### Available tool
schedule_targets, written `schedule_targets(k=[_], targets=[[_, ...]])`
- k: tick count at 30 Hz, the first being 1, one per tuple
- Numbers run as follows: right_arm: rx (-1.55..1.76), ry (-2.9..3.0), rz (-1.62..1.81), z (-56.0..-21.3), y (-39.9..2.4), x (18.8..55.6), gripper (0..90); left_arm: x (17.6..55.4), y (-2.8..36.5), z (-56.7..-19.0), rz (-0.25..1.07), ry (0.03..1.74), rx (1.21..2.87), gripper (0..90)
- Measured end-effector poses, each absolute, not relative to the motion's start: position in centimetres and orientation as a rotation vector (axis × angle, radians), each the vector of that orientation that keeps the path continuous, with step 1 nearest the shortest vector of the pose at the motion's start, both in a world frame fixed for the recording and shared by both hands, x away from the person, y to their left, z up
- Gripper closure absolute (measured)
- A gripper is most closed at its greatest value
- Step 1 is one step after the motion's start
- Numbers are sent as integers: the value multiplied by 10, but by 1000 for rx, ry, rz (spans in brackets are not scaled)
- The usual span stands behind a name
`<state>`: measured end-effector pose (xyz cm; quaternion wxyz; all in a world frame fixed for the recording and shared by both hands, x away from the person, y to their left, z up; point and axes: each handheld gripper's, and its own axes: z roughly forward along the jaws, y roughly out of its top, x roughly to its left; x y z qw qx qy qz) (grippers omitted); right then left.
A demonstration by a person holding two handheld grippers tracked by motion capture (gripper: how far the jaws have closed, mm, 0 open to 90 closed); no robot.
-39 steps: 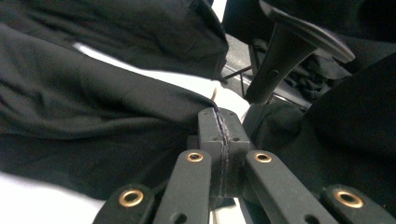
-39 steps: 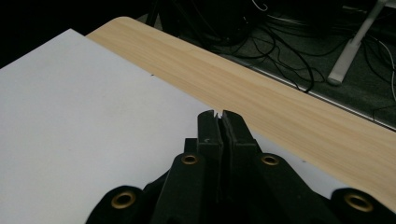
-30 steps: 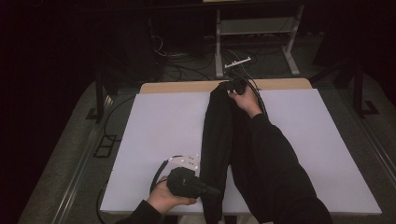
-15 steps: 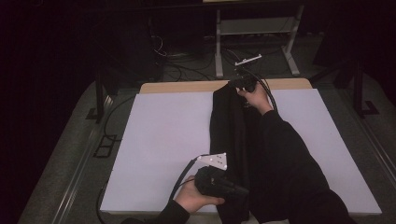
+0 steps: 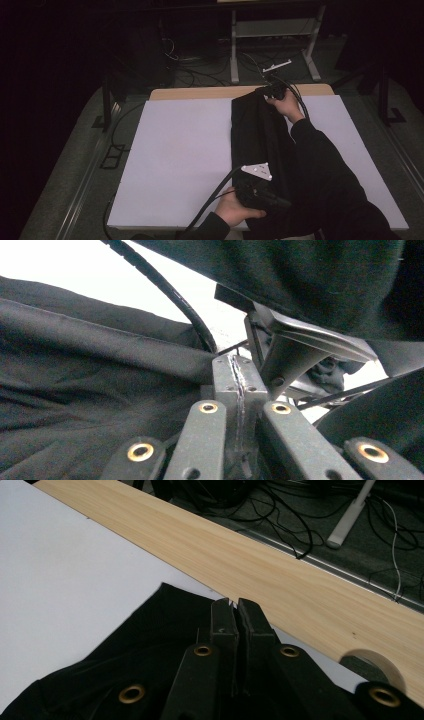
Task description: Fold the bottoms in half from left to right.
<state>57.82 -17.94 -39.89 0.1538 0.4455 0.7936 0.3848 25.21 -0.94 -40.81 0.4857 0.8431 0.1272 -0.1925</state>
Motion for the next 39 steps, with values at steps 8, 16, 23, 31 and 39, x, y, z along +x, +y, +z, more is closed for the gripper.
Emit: schedule_targets(k=[8, 16, 23, 31, 39], targets=[[1252, 2273, 1053, -401, -188, 574, 853, 250, -33, -414, -468, 307, 2069, 888], [1222, 2252, 1038, -391, -192, 567, 853, 248, -48, -417, -447, 321, 2075, 888], [1202, 2249, 1025, -386, -199, 565, 853, 250, -62, -422, -453, 339, 2082, 888], [1199, 2246, 1034, -388, -206, 568, 853, 256, -85, -433, -507, 369, 2064, 888], [1208, 2252, 1041, -399, -209, 573, 853, 260, -101, -442, -520, 411, 2064, 887]])
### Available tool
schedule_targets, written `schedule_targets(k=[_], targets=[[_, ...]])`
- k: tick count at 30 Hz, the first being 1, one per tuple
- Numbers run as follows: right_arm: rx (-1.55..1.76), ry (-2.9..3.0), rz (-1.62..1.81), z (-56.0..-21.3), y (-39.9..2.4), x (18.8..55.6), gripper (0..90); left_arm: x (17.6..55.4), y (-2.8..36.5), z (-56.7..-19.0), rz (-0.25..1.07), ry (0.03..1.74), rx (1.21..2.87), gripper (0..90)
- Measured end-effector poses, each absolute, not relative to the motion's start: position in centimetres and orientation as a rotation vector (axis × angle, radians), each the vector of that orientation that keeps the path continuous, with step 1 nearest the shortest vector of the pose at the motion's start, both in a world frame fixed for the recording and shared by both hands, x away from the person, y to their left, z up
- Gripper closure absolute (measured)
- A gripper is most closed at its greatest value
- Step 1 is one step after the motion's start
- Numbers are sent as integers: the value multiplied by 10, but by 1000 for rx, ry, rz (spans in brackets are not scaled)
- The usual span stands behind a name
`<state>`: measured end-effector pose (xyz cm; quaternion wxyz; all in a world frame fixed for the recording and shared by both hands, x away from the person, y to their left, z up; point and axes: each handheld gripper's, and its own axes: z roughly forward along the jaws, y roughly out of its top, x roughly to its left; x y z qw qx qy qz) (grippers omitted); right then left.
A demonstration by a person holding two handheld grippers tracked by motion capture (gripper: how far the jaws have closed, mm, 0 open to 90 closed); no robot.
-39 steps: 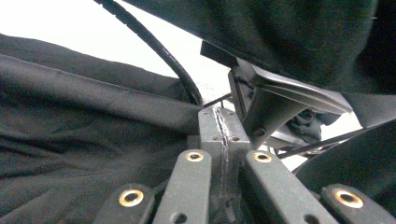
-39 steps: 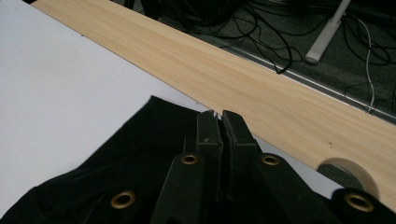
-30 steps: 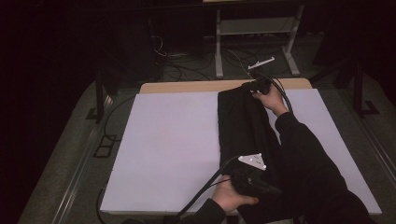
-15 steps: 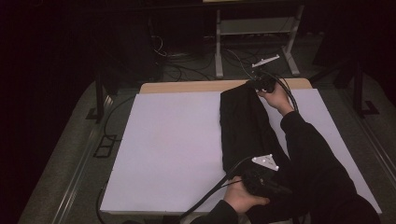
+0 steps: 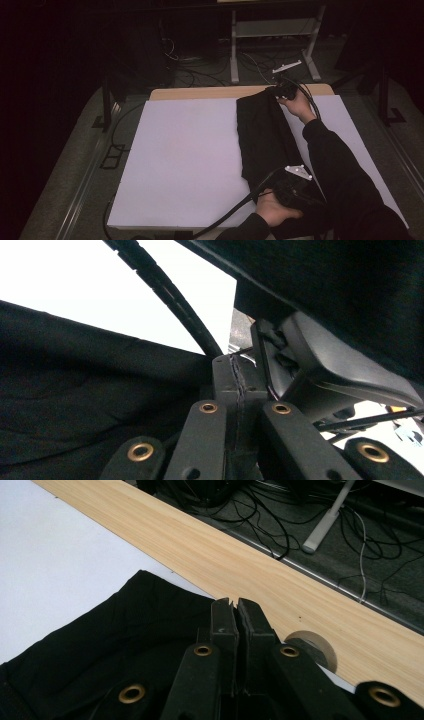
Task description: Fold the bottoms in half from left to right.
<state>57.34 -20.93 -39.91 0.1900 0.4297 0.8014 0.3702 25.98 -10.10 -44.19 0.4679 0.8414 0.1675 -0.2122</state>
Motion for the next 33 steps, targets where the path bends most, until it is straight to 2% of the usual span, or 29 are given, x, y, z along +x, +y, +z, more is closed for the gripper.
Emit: schedule_targets(k=[16, 17, 21, 27, 29, 31, 33], targets=[[1176, 2275, 1010, -409, -205, 584, 833, 273, -108, -452, -545, 491, 1987, 877], [1188, 2286, 1010, -408, -206, 584, 793, 274, -109, -453, -542, 496, 1985, 873], [1267, 2257, 1030, -395, -210, 580, 536, 274, -110, -452, -549, 500, 1947, 785], [1327, 2205, 1120, -371, -218, 564, 268, 276, -105, -446, -506, 516, 1935, 514], [1315, 2228, 1150, -365, -219, 556, 123, 276, -101, -442, -453, 536, 1921, 407], [1291, 2243, 1111, -359, -220, 547, 87, 278, -96, -437, -406, 542, 1915, 343], [1288, 2247, 1141, -356, -224, 541, 0, 279, -91, -433, -381, 545, 1912, 276]])
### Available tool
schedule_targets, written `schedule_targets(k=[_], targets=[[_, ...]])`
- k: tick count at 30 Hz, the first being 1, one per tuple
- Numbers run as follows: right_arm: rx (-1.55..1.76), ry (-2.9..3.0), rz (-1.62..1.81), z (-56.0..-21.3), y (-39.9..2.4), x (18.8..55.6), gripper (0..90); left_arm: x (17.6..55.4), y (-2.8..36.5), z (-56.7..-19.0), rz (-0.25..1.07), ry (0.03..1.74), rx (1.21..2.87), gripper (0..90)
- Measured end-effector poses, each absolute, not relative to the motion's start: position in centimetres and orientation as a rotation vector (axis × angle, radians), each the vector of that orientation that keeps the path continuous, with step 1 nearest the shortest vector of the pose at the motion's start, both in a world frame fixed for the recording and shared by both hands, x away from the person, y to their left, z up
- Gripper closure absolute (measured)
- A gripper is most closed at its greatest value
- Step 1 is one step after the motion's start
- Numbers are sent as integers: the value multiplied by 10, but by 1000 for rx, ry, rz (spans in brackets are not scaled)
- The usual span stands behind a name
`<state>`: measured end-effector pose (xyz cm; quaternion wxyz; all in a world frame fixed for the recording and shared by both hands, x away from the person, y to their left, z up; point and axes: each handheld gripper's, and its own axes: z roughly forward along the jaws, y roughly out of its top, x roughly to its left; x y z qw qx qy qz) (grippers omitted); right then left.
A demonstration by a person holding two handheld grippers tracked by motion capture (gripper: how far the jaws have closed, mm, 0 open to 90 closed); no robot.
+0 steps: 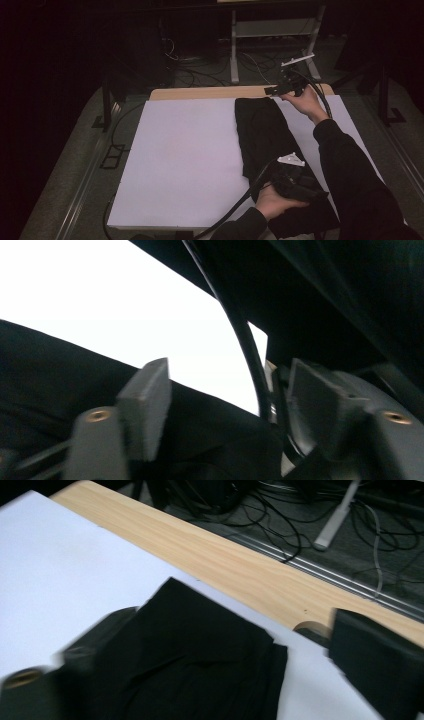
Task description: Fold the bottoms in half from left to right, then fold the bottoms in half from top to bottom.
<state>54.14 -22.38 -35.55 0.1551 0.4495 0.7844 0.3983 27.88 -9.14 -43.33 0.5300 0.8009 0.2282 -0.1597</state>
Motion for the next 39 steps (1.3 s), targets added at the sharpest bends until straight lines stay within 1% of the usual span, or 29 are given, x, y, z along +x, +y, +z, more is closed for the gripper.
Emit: schedule_targets(k=[2, 5, 7, 10, 13, 19, 29, 39], targets=[[1289, 2246, 1168, -352, -229, 535, 0, 279, -86, -428, -340, 541, 1915, 237], [1301, 2232, 1181, -350, -237, 527, 0, 282, -76, -420, -288, 524, 1912, 150], [1304, 2221, 1186, -350, -243, 522, 0, 284, -68, -415, -241, 509, 1909, 123], [1334, 2198, 1201, -353, -253, 518, 0, 290, -55, -407, -180, 513, 1923, 36], [1350, 2191, 1213, -358, -260, 514, 0, 295, -46, -403, -154, 524, 1928, 1], [1379, 2225, 1225, -369, -269, 510, 0, 305, -31, -398, -87, 520, 1941, 0], [1378, 2213, 1285, -375, -278, 505, 0, 319, -14, -394, 10, 521, 2007, 0], [1383, 2232, 1257, -381, -275, 506, 0, 337, 3, -392, 51, 570, 2001, 0]])
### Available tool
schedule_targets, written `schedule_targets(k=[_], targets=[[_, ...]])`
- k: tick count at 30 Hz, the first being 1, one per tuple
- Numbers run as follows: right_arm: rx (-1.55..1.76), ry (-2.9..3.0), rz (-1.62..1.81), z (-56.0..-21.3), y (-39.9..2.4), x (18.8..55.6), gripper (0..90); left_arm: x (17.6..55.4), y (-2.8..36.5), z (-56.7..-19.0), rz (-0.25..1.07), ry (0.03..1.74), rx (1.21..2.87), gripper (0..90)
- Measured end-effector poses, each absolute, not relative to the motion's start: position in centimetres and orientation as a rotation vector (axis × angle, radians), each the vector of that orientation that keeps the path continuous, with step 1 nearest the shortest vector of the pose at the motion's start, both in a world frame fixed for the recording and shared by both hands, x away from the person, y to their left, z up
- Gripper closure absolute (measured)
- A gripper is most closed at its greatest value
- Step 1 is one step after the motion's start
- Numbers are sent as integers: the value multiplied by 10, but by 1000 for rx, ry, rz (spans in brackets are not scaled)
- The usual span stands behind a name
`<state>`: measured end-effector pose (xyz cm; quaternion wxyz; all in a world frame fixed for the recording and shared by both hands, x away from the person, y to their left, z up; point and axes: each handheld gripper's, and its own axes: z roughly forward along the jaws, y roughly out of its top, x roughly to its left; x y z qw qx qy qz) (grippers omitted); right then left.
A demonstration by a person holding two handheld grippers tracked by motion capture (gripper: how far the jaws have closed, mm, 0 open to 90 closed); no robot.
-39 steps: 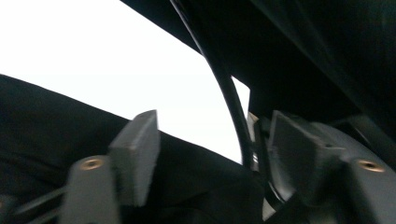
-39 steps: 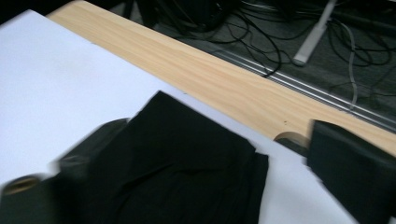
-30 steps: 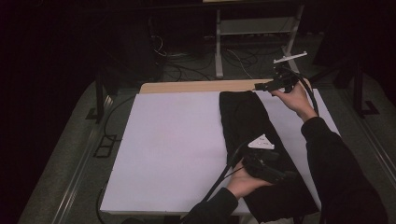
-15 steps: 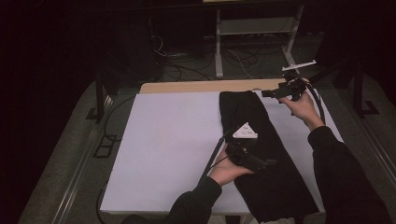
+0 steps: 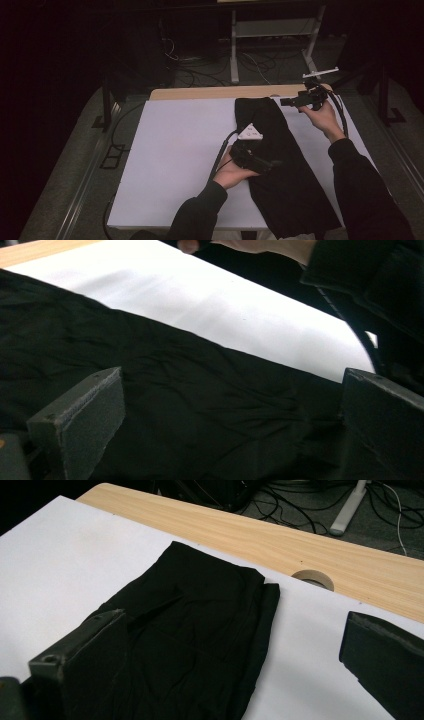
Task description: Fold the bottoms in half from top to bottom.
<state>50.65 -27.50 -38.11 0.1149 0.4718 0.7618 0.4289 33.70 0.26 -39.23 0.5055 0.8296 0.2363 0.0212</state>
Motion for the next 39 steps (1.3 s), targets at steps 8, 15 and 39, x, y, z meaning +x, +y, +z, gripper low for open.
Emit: schedule_targets(k=[8, 15, 39], targets=[[1411, 2246, 1262, -389, -276, 507, 0, 347, 14, -386, 83, 580, 2011, 0], [1422, 2226, 1276, -394, -278, 502, 0, 357, 22, -384, 93, 588, 2036, 0], [1419, 2273, 1280, -409, -274, 491, 0, 405, 41, -391, 111, 685, 2026, 0]])
